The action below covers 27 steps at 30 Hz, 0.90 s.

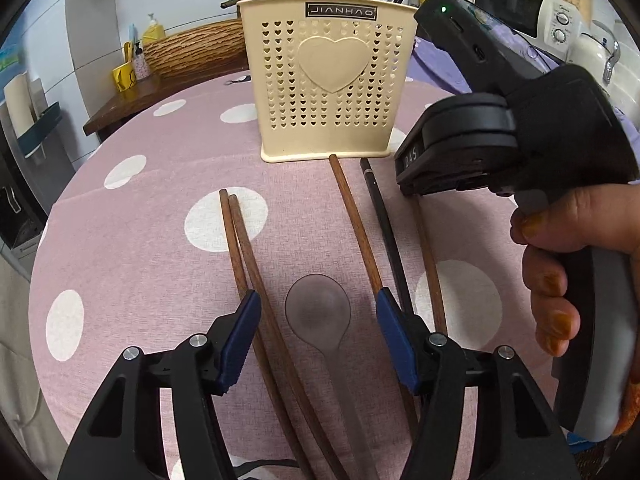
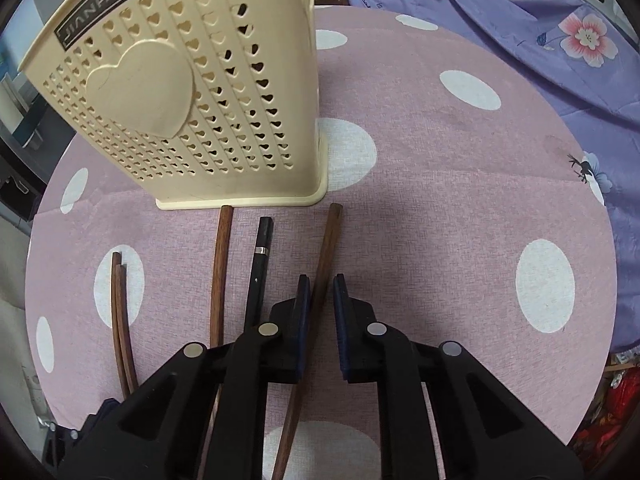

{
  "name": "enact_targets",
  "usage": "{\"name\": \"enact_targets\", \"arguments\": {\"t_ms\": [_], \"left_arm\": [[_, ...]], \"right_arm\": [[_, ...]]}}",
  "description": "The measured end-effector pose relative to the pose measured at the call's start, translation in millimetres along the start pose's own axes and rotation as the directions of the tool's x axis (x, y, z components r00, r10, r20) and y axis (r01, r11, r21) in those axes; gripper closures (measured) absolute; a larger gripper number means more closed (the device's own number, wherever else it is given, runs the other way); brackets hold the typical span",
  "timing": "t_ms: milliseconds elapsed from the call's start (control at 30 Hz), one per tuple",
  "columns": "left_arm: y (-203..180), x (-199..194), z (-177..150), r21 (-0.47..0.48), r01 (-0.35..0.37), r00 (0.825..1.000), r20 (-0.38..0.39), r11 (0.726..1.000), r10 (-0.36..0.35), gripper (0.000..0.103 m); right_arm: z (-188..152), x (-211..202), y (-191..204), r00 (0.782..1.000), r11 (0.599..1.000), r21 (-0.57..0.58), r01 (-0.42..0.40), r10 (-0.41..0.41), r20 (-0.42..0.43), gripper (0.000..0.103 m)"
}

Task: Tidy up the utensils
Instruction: 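Move both tools back down toward the remaining chopsticks on the table, then close the left tool on the clear spoon while the right tool grasps a brown chopstick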

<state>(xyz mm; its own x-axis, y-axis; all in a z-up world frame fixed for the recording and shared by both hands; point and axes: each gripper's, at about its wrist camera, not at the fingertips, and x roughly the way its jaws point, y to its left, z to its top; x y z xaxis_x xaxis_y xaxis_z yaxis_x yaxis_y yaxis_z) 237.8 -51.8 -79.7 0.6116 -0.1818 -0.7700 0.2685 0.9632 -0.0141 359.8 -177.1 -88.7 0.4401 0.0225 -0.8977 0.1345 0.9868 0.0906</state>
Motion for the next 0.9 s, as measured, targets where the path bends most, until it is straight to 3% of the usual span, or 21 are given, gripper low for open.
{"name": "enact_targets", "arguments": {"t_ms": [333, 600, 767, 900], "left_arm": [[-5.1, 10.9, -2.5, -0.02, -0.003, 0.999, -0.045, 1.0, 0.002, 0.068], [-3.3, 8.5, 2.6, -0.042, 0.015, 0.999, -0.041, 0.999, -0.017, 0.068], [0.1, -2.2, 11.8, -0.045, 0.029, 1.0, 0.005, 0.999, -0.029, 0.068], [3.5, -15.8, 18.4, -0.047, 0.043, 0.998, 0.05, 0.998, -0.04, 0.068]], "right_arm": [[4.5, 4.7, 5.2, 1.0, 1.0, -0.015, 0.024, -0.024, 0.005, 0.09], [4.2, 4.7, 2.9, 1.0, 1.0, 0.007, 0.013, -0.013, 0.008, 0.094], [6.8, 5.5, -12.5, 0.998, 0.995, 0.082, -0.056, 0.056, 0.01, 0.095], [2.1, -8.4, -23.1, 0.991, 0.986, 0.111, -0.122, 0.115, 0.069, 0.095]]}}
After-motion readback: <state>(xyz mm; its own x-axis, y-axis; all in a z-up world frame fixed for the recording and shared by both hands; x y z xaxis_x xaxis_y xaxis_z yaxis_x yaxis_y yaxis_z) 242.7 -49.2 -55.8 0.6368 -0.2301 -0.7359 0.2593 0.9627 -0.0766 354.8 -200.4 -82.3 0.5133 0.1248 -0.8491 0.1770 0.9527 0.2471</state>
